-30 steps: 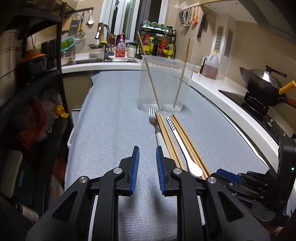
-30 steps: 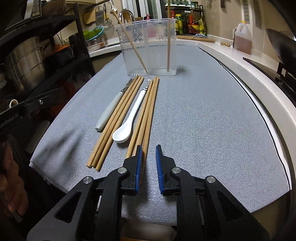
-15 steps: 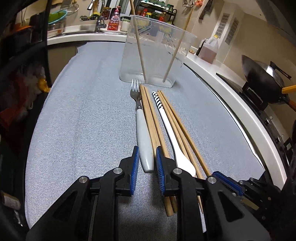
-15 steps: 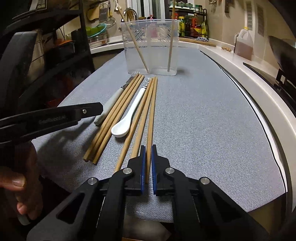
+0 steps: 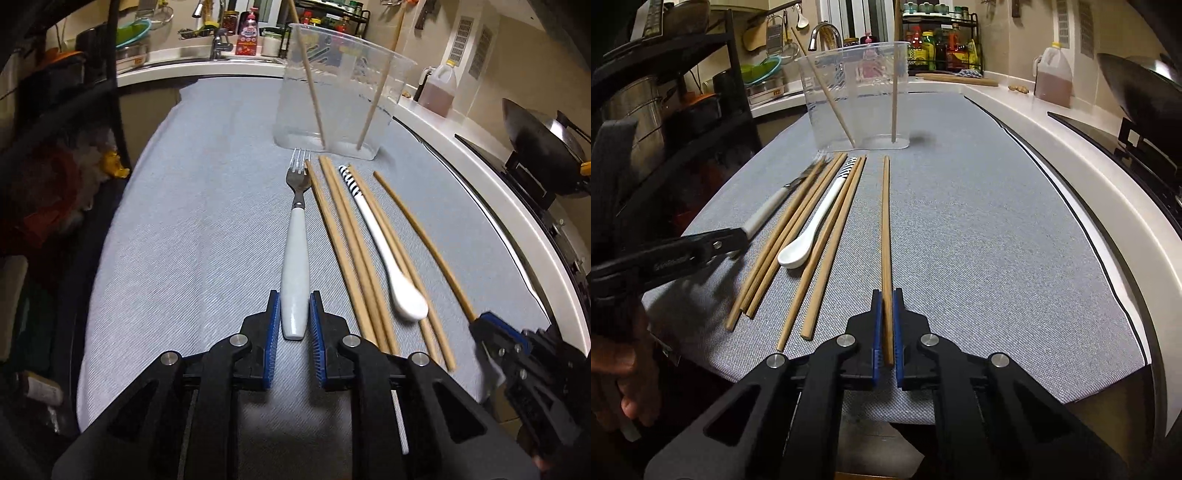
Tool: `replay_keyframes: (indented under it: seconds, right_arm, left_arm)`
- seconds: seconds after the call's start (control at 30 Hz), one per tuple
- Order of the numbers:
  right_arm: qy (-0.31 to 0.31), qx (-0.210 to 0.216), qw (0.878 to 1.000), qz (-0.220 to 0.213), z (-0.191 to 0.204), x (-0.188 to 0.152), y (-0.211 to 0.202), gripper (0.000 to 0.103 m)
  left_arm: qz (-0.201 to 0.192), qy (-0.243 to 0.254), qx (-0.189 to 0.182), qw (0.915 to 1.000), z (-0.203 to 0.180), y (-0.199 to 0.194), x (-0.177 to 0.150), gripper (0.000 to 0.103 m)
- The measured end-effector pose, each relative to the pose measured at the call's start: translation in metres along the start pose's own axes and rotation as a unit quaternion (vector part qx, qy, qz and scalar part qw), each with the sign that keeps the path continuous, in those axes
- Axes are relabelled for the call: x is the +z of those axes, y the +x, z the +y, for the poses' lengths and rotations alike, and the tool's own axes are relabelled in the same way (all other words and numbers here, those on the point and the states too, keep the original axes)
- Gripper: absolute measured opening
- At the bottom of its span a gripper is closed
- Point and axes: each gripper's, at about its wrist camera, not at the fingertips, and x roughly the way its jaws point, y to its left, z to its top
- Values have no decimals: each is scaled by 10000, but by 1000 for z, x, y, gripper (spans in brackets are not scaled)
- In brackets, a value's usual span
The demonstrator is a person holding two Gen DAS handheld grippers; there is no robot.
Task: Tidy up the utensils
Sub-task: 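Move the right tool back toward the remaining chopsticks, then close the left tool on the white-handled fork while the right tool grasps a chopstick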
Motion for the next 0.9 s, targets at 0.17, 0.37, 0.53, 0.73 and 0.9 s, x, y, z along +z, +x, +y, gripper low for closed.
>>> replay_keyframes:
  seconds: [0.17,0.37,0.53,0.73,0.9]
  right_arm:
    - [25,35,10000,-8,-2,-3,0,13]
    - [-31,26,10000,-71,0,-3,3,17]
    - [-47,7,9999,-122,1,-4,3,17]
    - [-41,-19,9998,-196,2,-6,3,17]
    - [-65,-44,9997,-239,3,-6,3,15]
  left_arm:
    - [-58,97,180,9998,-2,-5,-7,20]
    - [-190,419,405,9981,-19,0,-6,35]
    - [-269,449,536,9972,-21,2,-4,35]
    - [-353,480,624,9963,-21,2,-6,35]
    - [-385,513,670,9957,-22,2,-7,31]
